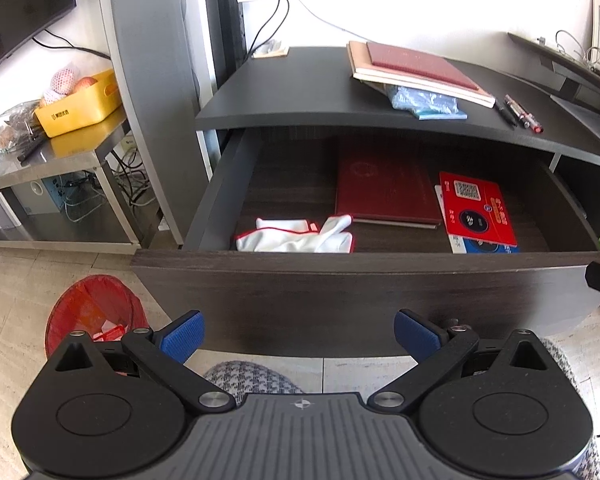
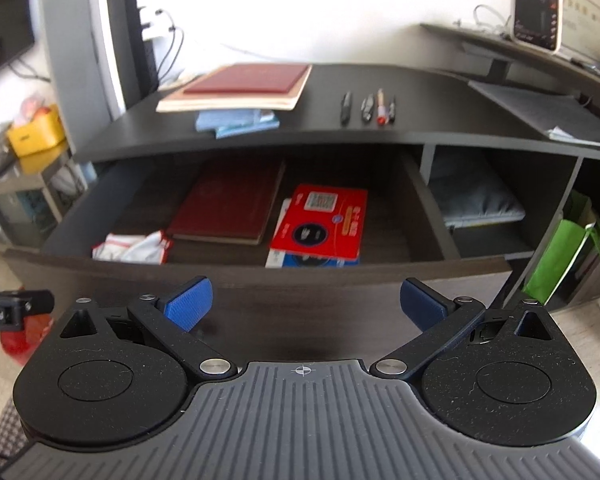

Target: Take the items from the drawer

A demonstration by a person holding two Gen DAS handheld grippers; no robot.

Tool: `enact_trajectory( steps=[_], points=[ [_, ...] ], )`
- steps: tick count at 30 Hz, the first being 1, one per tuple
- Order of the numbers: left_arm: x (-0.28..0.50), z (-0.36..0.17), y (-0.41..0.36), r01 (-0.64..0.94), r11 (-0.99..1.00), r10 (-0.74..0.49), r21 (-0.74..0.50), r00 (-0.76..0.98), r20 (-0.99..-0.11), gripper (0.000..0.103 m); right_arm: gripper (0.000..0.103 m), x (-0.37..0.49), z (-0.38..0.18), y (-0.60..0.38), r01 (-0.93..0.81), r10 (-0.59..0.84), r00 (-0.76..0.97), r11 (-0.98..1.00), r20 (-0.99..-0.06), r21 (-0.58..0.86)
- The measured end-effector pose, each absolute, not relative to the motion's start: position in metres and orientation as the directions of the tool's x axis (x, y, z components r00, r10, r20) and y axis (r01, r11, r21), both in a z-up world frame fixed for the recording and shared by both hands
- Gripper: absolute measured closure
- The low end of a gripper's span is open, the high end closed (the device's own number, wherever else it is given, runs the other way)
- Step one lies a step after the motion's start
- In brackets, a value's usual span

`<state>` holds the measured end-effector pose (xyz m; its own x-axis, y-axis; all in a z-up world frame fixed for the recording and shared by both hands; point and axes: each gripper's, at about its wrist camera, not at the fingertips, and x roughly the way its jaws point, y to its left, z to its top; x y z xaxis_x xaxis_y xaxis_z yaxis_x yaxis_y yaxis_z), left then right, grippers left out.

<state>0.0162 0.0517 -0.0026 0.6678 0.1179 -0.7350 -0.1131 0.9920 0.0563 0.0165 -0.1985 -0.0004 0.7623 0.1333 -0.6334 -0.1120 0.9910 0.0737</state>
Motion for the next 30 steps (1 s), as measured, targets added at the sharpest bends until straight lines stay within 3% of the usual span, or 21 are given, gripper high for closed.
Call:
enact_trajectory(
  steps=[7,30],
  points=[
    [0.024,-0.015,0.05,-0.098,0.993,0.109,0.06,0.636,-0.764,0.003,0.0,0.022,-0.011,-0.192,-0.165,0.171,0.702,0.983,-0.691,0.076],
    [0.071,-0.041,0.063,-0.157,0.986,0.143,0.061,0.589,-0.795,0.002,0.0,0.07,-0.036,-0.196,-0.075,0.034,0.642,0.997,-0.766,-0.019]
  ],
)
